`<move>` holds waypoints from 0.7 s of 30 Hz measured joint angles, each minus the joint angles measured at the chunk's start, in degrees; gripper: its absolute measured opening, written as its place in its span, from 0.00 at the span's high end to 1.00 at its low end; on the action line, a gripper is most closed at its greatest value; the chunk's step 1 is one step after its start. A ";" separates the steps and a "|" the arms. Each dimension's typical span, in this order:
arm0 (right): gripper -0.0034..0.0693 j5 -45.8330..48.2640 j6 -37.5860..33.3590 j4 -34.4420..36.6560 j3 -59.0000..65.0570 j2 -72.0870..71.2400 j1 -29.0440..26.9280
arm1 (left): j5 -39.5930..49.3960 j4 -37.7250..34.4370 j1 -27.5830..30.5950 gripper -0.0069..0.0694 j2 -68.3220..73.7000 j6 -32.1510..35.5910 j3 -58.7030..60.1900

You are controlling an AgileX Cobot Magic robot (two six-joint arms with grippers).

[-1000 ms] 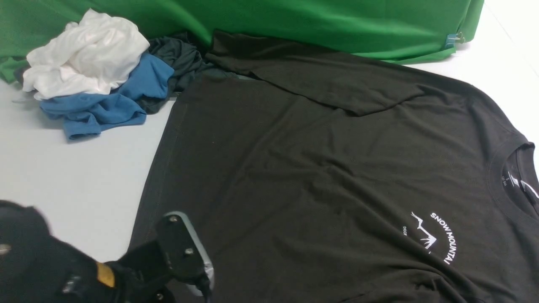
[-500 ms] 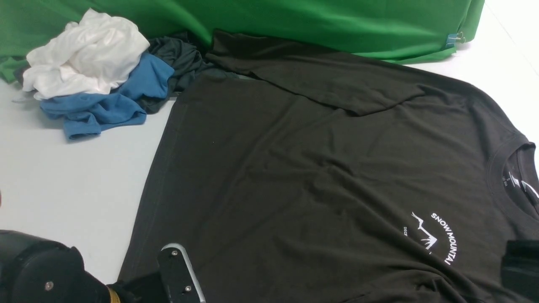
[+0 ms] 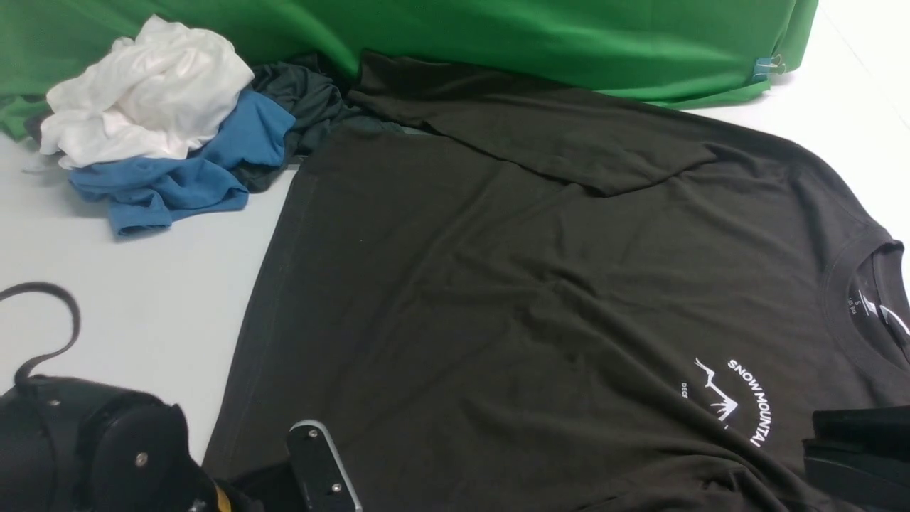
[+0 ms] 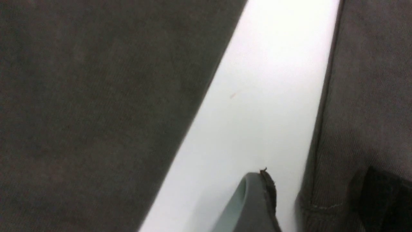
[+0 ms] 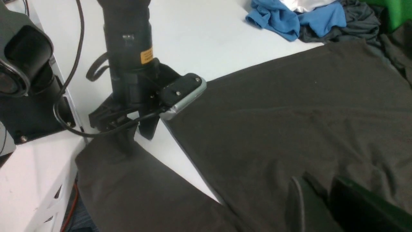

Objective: Fold a long-sleeved shirt on a white desktop.
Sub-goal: 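Grasp the left edge of the dark T-shirt lying flat on the table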

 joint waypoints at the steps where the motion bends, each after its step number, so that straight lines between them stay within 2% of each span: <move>1: 0.76 0.11 0.00 -0.11 0.00 0.00 0.00 | 0.29 0.15 0.00 0.36 0.61 0.00 -0.40; 4: 0.75 0.11 0.00 -0.22 0.00 0.00 0.00 | 0.49 0.76 -0.85 0.44 1.40 0.00 -0.92; 10: 0.74 0.11 0.00 -0.33 0.00 0.00 0.00 | -0.26 2.46 -9.75 0.81 2.10 0.07 -1.05; 11: 0.74 0.11 0.00 -0.33 0.00 0.00 0.00 | -0.34 3.57 -11.42 0.83 2.10 -0.24 -1.06; 13: 0.74 0.11 0.00 -0.33 0.00 0.00 0.00 | -0.62 5.83 -13.92 0.85 2.10 -2.08 -1.23; 19: 0.73 0.11 0.44 -0.33 -0.05 0.00 0.00 | 0.85 9.45 -15.73 0.85 2.15 -7.68 -2.97; 21: 0.73 0.75 2.79 -0.33 -0.12 0.24 0.00 | 3.97 12.49 -15.94 0.86 1.72 -12.84 -4.84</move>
